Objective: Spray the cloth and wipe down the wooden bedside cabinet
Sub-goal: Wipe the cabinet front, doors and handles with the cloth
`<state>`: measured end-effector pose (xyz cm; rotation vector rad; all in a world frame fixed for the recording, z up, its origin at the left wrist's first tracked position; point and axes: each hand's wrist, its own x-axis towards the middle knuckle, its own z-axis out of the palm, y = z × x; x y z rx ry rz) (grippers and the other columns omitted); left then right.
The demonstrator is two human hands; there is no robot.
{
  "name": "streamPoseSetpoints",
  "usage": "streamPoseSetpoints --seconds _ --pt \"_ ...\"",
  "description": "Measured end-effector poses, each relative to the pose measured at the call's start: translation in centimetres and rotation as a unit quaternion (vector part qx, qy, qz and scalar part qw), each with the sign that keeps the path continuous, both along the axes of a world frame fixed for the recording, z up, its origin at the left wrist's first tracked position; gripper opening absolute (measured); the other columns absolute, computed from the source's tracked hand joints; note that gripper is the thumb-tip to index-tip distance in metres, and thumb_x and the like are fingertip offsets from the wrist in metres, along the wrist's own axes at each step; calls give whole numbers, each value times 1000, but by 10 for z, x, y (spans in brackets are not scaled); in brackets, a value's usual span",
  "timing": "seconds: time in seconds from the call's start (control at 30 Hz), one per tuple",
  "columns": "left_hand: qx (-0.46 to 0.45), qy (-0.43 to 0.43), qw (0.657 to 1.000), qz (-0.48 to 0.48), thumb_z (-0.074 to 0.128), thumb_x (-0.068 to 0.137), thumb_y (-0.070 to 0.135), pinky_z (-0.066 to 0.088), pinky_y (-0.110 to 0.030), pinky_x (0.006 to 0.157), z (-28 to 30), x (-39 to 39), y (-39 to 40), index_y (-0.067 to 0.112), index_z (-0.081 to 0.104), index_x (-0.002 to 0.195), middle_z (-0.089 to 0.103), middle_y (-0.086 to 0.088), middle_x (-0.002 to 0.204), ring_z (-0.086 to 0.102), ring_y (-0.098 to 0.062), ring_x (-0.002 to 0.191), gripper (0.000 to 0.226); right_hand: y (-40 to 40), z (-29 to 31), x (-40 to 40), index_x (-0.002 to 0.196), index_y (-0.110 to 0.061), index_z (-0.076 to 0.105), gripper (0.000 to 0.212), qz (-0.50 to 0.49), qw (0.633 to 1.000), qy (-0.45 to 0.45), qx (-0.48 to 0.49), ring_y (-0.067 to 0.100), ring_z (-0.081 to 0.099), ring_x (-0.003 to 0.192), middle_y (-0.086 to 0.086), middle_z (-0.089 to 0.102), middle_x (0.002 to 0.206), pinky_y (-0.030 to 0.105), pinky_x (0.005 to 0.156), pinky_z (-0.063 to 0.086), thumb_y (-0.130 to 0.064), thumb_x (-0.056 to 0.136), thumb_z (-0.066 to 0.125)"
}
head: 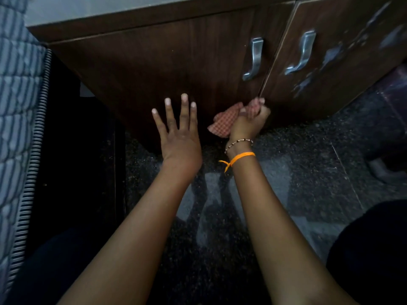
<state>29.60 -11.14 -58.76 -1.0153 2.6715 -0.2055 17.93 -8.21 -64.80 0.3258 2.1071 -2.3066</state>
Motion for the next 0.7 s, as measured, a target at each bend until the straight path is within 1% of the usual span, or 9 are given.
streamPoseSetpoints --seconds 0.07,0.1,0.23,0.3,0.4,0.43,0.5,0.6,0.7 --pt "0 4 1000 6 40 92 14 -12 -62 106 0 -1 2 9 -23 143 -32 -11 150 -23 -43 137 81 5 31 7 109 10 54 36 -2 988 151 41 18 49 100 27 55 111 9 90 32 10 73 53" --pt "-1 6 1000 7 40 92 14 -12 -62 106 0 -1 2 9 -22 143 -32 -11 151 -23 -43 137 81 10 47 11 110 10 54 37 2 978 204 49 19 48 103 26 54 111 7 92 31 9 72 53" --pt "-3 7 1000 7 39 93 14 -12 -63 105 1 0 2 9 -23 143 -32 -10 151 -23 -42 137 80 28 94 22 109 6 57 43 -29 931 357 77 24 48 108 19 54 110 21 99 34 16 68 52" --pt "-2 8 1000 7 38 93 15 -12 -63 105 2 1 2 10 -22 143 -31 -9 151 -23 -40 138 79 24 106 24 107 1 62 41 -3 882 453 133 27 47 109 22 56 113 30 99 36 16 69 56" --pt "7 10 1000 6 37 94 17 -12 -63 105 4 3 0 11 -20 145 -30 -7 152 -23 -39 138 77 4 93 16 112 -11 61 41 86 771 576 256 26 45 110 13 55 120 34 98 38 9 77 54" --pt "10 10 1000 5 38 94 17 -12 -63 104 5 4 0 11 -20 145 -31 -7 152 -23 -38 138 78 1 80 12 115 -14 56 42 102 740 600 288 26 43 112 9 49 123 33 100 38 7 79 51" --pt "16 5 1000 2 42 93 19 -14 -64 103 7 5 -2 11 -21 144 -33 -7 151 -25 -37 138 82 4 50 6 117 -18 46 41 127 705 613 334 25 40 113 4 38 123 35 99 41 2 81 46" --pt "15 -13 1000 -4 49 91 23 -14 -65 103 9 8 -3 11 -24 143 -36 -6 149 -27 -36 137 90 22 5 0 115 -18 43 41 204 698 573 378 26 36 113 3 35 123 41 87 52 -3 77 42" --pt "22 -20 1000 -5 50 91 24 -14 -65 103 10 9 -5 12 -25 143 -37 -6 148 -28 -36 137 92 41 -29 -7 111 -13 48 43 291 678 516 435 33 36 113 9 39 121 48 84 53 -5 71 37"
